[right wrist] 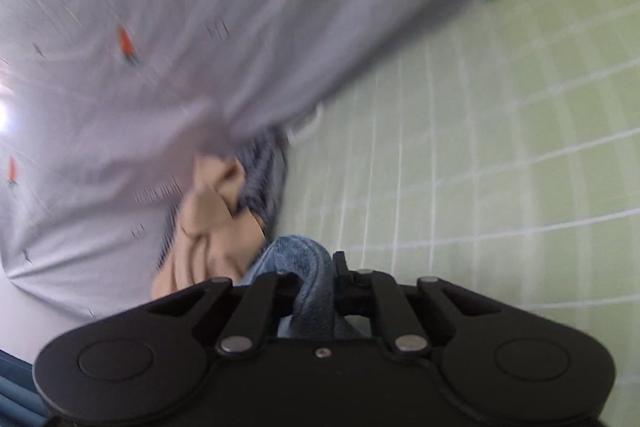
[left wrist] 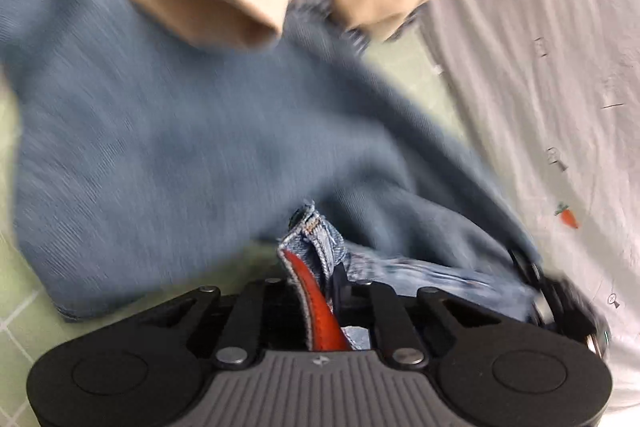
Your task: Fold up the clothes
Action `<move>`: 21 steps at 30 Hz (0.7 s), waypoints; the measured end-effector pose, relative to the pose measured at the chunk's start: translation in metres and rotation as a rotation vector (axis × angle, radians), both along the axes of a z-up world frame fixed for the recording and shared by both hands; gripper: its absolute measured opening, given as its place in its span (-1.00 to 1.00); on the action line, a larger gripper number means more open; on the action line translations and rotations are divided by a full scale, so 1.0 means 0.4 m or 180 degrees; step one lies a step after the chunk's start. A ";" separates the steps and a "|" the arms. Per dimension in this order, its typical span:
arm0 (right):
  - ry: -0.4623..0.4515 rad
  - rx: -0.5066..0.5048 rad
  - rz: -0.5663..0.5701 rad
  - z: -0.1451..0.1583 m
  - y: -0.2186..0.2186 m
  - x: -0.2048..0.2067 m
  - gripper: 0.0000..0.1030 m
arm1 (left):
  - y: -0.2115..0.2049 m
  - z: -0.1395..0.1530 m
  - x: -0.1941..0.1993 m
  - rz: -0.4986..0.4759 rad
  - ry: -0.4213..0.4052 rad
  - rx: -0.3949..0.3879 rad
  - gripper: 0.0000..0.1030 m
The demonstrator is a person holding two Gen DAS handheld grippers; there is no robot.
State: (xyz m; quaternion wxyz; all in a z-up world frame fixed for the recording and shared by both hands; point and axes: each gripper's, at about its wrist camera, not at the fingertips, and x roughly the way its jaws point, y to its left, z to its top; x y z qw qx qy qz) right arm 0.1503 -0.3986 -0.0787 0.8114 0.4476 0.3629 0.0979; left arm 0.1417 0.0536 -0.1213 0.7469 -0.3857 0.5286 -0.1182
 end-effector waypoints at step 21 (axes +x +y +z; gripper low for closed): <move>0.0650 -0.1817 -0.1131 0.110 -0.236 -0.498 -0.51 | -0.338 0.071 -0.173 -0.0742 -0.0349 -0.0114 -0.84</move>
